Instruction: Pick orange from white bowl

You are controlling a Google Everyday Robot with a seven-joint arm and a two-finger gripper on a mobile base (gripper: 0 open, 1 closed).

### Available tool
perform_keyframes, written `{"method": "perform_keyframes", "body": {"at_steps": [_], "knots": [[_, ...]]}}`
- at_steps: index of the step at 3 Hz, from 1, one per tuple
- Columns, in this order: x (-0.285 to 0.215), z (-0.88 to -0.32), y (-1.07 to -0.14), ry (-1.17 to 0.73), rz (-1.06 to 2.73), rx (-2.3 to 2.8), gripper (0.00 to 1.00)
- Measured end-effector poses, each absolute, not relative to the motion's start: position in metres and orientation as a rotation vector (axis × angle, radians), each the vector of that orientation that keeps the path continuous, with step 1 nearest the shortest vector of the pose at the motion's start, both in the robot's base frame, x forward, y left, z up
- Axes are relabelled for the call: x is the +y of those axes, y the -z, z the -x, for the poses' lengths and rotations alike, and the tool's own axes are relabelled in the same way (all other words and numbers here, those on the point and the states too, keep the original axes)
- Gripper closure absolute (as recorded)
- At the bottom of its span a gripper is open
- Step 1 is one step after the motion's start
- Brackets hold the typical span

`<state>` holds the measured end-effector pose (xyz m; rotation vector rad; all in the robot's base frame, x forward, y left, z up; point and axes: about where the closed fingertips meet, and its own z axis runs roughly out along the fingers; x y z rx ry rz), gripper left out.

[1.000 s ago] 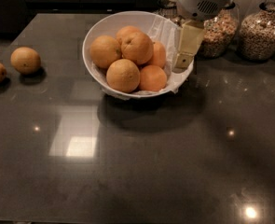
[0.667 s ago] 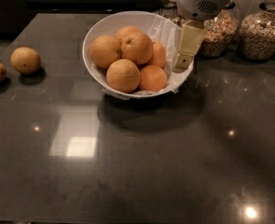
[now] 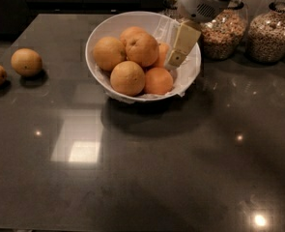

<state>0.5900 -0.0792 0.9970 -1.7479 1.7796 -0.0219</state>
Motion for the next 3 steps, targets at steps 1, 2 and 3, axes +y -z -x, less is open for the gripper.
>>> {"method": "perform_keyframes", "body": {"at_steps": [1, 2, 3], "knots": [[-0.07, -0.606, -0.994, -0.034, 1.722, 1.758, 0.01], [-0.066, -0.618, -0.994, -0.067, 1.702, 1.741, 0.1], [-0.062, -0.623, -0.998, -0.096, 1.691, 1.727, 0.22]]}}
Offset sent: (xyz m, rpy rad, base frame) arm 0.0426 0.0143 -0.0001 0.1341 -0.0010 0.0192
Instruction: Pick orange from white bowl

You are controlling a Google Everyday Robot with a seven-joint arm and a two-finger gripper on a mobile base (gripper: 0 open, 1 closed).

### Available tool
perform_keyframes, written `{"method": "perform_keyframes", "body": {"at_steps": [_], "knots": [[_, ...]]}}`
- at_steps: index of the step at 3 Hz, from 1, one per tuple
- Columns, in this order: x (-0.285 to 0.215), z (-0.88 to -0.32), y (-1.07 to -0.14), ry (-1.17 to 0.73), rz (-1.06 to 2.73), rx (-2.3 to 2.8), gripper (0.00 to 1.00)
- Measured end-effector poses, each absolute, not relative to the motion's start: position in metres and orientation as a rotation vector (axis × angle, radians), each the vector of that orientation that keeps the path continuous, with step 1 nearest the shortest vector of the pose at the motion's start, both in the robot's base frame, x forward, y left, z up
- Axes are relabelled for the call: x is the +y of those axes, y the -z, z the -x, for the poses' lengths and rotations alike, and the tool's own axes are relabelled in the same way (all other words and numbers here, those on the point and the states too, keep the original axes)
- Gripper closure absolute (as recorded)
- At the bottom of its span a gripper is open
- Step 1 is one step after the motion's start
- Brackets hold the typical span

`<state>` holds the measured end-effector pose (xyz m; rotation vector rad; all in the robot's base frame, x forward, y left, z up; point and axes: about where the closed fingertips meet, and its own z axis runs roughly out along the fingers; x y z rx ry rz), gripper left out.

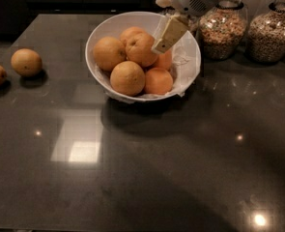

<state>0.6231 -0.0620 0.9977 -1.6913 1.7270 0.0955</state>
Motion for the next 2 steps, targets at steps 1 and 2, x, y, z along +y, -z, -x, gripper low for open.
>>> {"method": "perform_keyframes", "body": {"at_steps": [1, 2], "knots": [[-0.058, -0.6192, -0.9998, -0.125, 1.702, 1.727, 0.21], [-0.0539, -0.6098, -0.9941, -0.167, 1.728, 1.745, 0.25]]}}
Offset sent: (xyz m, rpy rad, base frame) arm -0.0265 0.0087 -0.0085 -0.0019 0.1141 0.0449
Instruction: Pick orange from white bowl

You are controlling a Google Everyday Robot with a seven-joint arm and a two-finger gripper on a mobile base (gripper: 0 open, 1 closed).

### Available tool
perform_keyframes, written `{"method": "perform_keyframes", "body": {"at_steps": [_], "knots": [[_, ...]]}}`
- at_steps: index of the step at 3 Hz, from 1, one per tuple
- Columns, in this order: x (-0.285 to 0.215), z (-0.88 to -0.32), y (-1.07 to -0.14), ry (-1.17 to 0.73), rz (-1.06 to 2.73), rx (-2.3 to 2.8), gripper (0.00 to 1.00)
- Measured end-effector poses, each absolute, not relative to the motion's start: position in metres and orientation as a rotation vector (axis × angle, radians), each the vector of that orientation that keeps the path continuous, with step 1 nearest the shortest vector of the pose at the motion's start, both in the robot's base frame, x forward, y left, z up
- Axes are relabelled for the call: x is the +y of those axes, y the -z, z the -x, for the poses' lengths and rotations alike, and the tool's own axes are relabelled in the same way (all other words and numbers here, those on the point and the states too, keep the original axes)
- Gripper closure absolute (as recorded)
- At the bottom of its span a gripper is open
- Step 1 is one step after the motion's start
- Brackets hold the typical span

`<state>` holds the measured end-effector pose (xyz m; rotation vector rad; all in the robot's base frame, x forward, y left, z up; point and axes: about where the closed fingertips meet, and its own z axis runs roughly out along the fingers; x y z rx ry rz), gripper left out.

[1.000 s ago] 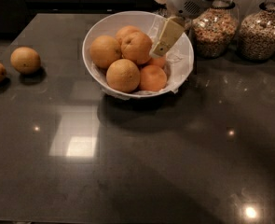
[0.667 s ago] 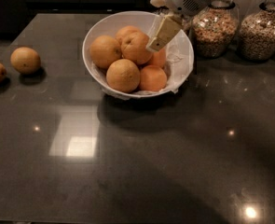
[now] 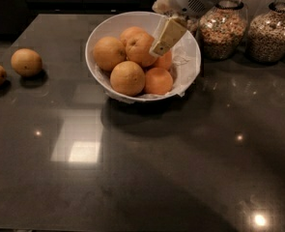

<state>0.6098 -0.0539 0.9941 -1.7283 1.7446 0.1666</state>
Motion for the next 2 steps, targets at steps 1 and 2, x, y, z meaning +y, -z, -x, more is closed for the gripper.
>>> {"method": "perform_keyframes", "body": {"at_steps": [1, 2], "knots": [[-0.0443, -0.6009, -0.9828, -0.222, 1.769, 1.752, 0.32], [-0.0442, -0.6009, -0.9827, -0.223, 1.769, 1.751, 0.34]]}}
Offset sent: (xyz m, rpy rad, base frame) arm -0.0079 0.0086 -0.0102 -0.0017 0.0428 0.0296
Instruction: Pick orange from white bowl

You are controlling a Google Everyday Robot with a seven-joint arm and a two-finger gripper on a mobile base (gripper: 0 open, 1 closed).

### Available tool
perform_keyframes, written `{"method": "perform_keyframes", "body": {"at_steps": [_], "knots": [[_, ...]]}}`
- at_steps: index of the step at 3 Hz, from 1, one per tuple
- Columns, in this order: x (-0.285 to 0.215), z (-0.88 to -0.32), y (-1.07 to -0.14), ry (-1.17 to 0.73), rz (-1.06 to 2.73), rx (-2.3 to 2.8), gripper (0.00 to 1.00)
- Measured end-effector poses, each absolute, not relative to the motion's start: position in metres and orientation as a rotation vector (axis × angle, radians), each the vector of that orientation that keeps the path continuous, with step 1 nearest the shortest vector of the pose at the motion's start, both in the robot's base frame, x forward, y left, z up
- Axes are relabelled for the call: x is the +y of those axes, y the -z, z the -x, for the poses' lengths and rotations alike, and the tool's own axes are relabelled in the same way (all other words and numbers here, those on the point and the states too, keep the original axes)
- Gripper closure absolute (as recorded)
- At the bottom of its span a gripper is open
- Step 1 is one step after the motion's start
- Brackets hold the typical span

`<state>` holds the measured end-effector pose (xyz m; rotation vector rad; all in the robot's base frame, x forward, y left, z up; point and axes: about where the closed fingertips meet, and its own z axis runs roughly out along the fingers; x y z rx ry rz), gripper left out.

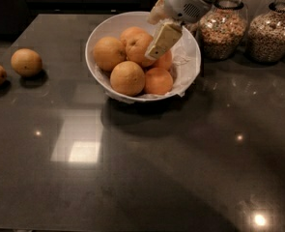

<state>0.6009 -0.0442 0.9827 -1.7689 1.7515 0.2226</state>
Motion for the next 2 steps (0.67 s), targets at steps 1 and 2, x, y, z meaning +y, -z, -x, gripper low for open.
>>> {"method": "perform_keyframes", "body": {"at_steps": [1, 2], "knots": [[-0.042, -0.601, -0.981, -0.231, 1.771, 1.749, 0.29], [-0.024, -0.607, -0.972, -0.283, 1.805, 1.719, 0.33]]}}
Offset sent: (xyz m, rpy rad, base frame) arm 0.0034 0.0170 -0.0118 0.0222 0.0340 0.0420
